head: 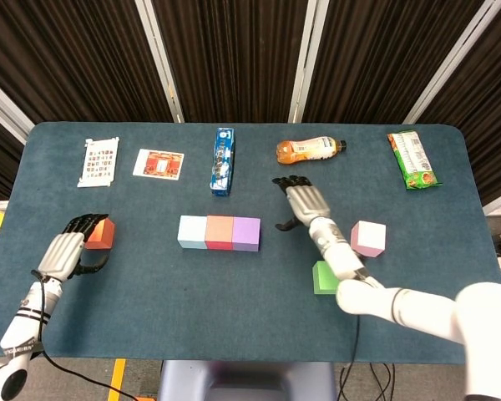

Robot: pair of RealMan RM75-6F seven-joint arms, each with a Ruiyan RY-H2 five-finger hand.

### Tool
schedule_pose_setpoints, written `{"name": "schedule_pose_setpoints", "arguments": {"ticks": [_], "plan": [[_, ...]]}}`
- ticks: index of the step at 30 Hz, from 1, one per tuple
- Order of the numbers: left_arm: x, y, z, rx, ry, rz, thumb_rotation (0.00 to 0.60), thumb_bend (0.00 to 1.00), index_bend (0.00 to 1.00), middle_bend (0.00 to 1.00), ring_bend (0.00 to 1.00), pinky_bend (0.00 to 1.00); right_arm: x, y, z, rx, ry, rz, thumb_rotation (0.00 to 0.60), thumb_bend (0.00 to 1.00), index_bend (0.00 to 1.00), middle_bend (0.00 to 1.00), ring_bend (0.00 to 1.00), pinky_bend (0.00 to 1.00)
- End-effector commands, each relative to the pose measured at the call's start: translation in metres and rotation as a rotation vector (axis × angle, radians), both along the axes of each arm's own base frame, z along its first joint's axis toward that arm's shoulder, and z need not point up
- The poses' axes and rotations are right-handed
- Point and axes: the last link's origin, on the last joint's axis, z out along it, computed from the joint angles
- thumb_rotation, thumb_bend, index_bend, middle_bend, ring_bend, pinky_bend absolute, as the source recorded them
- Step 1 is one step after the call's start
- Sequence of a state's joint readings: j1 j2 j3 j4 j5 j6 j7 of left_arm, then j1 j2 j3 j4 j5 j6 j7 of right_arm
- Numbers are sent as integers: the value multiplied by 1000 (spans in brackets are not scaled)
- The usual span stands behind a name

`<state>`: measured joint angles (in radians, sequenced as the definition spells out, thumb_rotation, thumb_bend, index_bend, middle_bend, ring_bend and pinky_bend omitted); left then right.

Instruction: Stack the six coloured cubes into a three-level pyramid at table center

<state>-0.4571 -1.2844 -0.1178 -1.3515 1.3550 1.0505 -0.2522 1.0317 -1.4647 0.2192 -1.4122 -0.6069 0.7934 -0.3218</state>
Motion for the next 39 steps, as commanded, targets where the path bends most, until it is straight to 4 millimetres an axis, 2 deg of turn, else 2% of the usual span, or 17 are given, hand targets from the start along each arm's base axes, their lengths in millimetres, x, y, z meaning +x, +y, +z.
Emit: {"name": "schedule_pose_setpoints", "arguments": {"ticks": [1,6,13,21,27,36,39], "plan": [[-7,13,2,-16,51,23,600,358,94,84,41,83,-29,43,83,-152,7,42,600,294,208,202,64,77],[-17,25,-3,-73,122,56,600,368,93,69,37,82,-61,85,128,-224,-8,1,600,295,208,202,64,77],[-27,38,-7,-129,166,121,600,365,89,60,35,81,-97,126,161,-316,-47,-48,600,295,208,201,64,77],[-29,45,3,-87,146,139,600,359,84,48,20,81,-119,146,168,-343,-63,-77,600,295,208,202,64,77],[-30,48,6,-90,169,135,600,358,84,47,20,81,-122,147,169,-351,-76,-82,600,294,208,201,64,77],[-37,65,3,-118,200,178,600,355,83,48,20,81,-125,150,165,-341,-78,-95,600,295,208,201,64,77],[-38,71,0,-124,203,185,600,355,119,84,55,86,-128,151,165,-344,-84,-103,600,294,208,202,64,77]]}}
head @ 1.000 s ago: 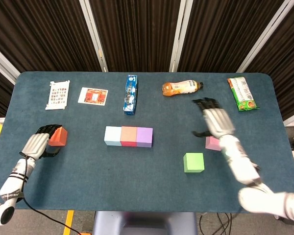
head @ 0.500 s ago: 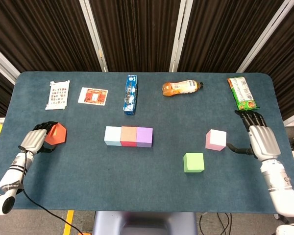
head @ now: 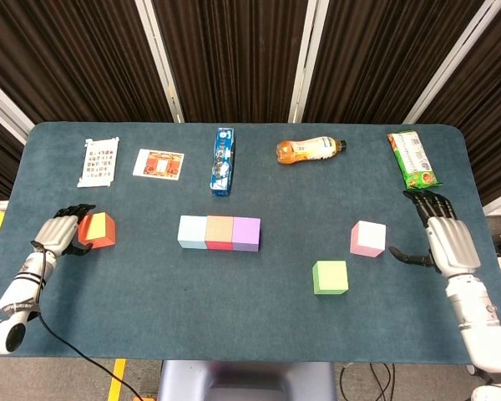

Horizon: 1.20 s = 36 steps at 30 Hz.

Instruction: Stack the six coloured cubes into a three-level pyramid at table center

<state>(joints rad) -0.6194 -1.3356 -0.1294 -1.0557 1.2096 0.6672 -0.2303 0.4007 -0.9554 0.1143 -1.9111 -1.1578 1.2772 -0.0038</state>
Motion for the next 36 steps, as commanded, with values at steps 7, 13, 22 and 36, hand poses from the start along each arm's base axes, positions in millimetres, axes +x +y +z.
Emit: {"name": "schedule_pose_setpoints", "arguments": {"ticks": [7,13,22,36], "plan": [[18,17,1,45,-27,-52,600,349,345,471,392,315,-9,4,2,-8,-15,-22,600,295,208,201,64,77],[75,15,14,31,-128,-169,600,349,351,481,413,370,-15,9,7,-28,-30,-30,600,295,208,201,64,77],[160,19,16,-37,-208,-305,600,352,334,464,413,361,-23,15,10,-35,-49,-45,600,295,208,202,64,77],[254,15,-35,-98,-124,-400,600,351,307,446,396,346,-41,30,23,-57,-65,-77,600,295,208,201,64,77]]}}
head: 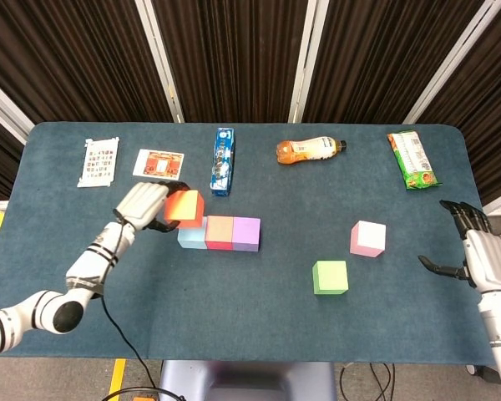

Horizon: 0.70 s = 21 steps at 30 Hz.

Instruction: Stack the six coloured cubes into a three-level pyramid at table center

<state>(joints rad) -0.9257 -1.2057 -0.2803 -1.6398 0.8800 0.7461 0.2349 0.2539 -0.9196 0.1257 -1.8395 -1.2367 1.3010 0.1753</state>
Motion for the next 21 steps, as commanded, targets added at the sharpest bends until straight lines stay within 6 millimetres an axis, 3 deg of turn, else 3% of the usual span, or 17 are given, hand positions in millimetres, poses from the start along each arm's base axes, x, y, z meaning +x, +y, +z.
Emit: {"name": "schedule_pose_setpoints", "arguments": {"ticks": [1,11,21], "plan": [[25,-6,-19,-19,20,-16,600,351,305,446,393,342,-1,1,0,1,-2,1,600,295,208,202,64,77],[34,-12,-44,-31,80,-17,600,350,291,440,387,326,-6,3,1,3,-9,-8,600,295,207,201,64,77],[29,-9,-51,-20,107,5,600,351,280,436,382,310,-8,2,2,0,-8,-13,600,295,204,202,64,77]]}}
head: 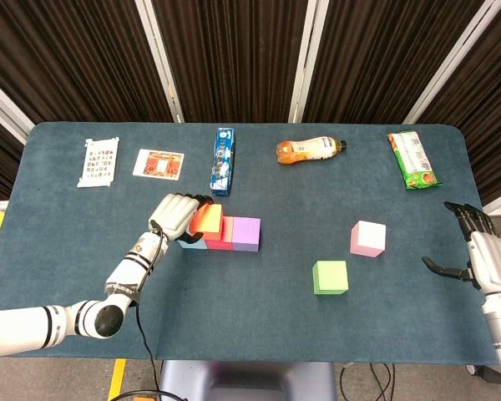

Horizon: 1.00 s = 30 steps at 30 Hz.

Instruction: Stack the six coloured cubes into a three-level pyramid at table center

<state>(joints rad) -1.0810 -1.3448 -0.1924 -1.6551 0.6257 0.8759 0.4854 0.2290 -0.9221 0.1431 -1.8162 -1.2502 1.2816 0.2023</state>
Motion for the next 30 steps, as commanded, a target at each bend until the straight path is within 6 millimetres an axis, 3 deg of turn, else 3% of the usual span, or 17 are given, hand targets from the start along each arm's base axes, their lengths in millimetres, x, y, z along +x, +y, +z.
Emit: {"name": "schedule_pose_setpoints", "arguments": {"ticks": [1,30], "plan": [[-2,0,-2,-3,5,6,600,351,280,436,382,309,-1,0,0,0,1,-2,600,295,204,201,64,77],[-6,4,-9,-4,7,46,600,350,262,426,382,313,-3,-7,-3,11,1,-12,600,294,190,201,64,77]]}}
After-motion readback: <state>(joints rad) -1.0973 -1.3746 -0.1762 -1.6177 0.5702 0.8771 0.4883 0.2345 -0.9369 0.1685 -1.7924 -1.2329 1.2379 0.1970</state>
